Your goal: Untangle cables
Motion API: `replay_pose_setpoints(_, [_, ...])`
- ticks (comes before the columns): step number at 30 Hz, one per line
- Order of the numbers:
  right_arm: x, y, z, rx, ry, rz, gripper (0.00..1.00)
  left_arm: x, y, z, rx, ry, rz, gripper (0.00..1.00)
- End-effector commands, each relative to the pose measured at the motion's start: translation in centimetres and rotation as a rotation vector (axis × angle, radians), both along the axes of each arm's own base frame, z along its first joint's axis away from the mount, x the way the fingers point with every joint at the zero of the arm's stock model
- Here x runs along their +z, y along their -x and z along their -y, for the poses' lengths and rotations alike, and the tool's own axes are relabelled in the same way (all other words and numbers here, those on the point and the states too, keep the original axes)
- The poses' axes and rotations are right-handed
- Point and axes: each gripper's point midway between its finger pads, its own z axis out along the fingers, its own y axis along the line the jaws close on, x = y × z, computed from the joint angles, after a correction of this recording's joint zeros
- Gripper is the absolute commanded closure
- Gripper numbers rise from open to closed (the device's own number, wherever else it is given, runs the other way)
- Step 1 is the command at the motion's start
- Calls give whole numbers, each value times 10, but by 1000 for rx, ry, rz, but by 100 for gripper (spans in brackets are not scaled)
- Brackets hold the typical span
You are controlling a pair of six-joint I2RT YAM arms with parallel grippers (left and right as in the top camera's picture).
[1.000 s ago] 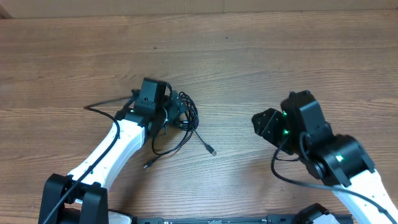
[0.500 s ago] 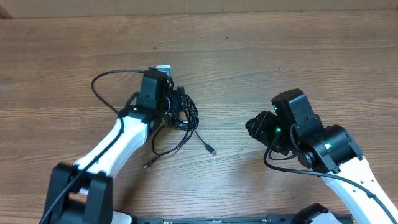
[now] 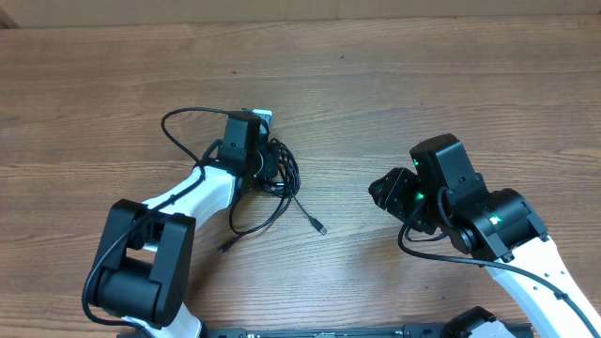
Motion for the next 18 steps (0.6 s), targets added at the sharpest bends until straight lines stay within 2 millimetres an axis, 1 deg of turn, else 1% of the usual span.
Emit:
replay_pose_setpoints(1, [9, -2, -2, 2, -15, 22, 54, -6, 0, 3, -18, -3, 0, 69])
replay_pose_setpoints(4, [9, -2, -2, 3, -15, 22, 53, -5, -2, 3, -16, -1, 10, 82])
replay_pose_setpoints(6, [9, -2, -2, 2, -15, 22, 53, -5, -2, 3, -14, 3, 8, 94])
replay_pose_setpoints(8, [9, -2, -2, 2, -15, 22, 53, -5, -2, 3, 2, 13, 3, 96])
replay_pose_setpoints(11, [9, -2, -2, 3, -15, 22, 44, 3, -4, 4, 26, 36, 9, 96])
replay_pose_setpoints(13, [8, -1, -1, 3, -13, 18, 43, 18, -5, 4, 39, 50, 16, 96])
replay_pose_setpoints(15, [6, 1, 0, 7, -4, 9, 43, 38, -4, 6, 30, 64, 27, 96])
replay_pose_setpoints(17, [3, 2, 0, 9, -1, 3, 43, 64, -1, 11, 9, 94, 38, 96])
replay_pose_setpoints(18, [1, 3, 1, 9, 2, -3, 43, 91, 5, 13, 9, 134, 50, 96])
